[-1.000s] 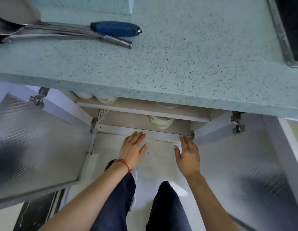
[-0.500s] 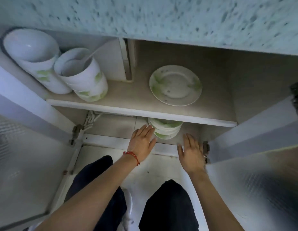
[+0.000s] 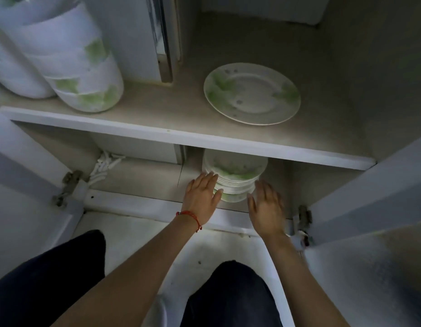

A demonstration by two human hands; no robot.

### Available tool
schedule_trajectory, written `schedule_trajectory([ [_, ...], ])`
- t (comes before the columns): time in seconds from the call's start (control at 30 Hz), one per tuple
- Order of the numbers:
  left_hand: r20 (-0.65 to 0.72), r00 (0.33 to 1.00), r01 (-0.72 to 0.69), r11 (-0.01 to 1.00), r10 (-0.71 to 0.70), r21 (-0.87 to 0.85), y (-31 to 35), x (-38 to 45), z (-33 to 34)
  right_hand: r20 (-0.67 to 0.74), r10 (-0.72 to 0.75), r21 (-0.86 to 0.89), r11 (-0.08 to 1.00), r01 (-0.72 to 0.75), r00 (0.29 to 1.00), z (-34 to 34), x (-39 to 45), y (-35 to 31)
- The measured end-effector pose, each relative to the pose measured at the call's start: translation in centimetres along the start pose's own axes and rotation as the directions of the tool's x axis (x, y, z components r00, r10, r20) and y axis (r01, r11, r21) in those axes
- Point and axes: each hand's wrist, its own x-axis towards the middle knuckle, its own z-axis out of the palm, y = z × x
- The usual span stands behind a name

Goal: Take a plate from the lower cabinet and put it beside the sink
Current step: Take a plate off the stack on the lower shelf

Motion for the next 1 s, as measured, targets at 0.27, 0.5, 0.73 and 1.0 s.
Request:
schedule_trajectory([
  [0.27, -0.112, 0.990, 0.077, 0.992, -0.088, -0.101, -2.1, 3.6, 3.3, -0.056, 0.149, 0.210, 0.968, -0.135, 0.987, 4.0, 2.9, 1.9],
  [0.5, -0.138, 0.971, 0.175, 0.975, -0.194, -0.136, -2.8, 6.6, 4.6, -0.049, 0.272, 0.351, 0.906, -0.238, 0.961, 5.5, 6.4, 2.8],
  [0.73, -0.166, 0.948, 0.229, 0.945, -0.271, -0.234, -3.2, 8.6, 5.7, -0.106, 0.339, 0.472, 0.844, -0.253, 0.935, 6.8, 8.0, 3.7],
  [1.0, -0.142, 0.925, 0.244, 0.837, -0.353, -0.490, -3.3, 9.1, 6.6, -0.113, 0.393, 0.679, 0.701, -0.218, 0.913, 7.9, 8.5, 3.5],
])
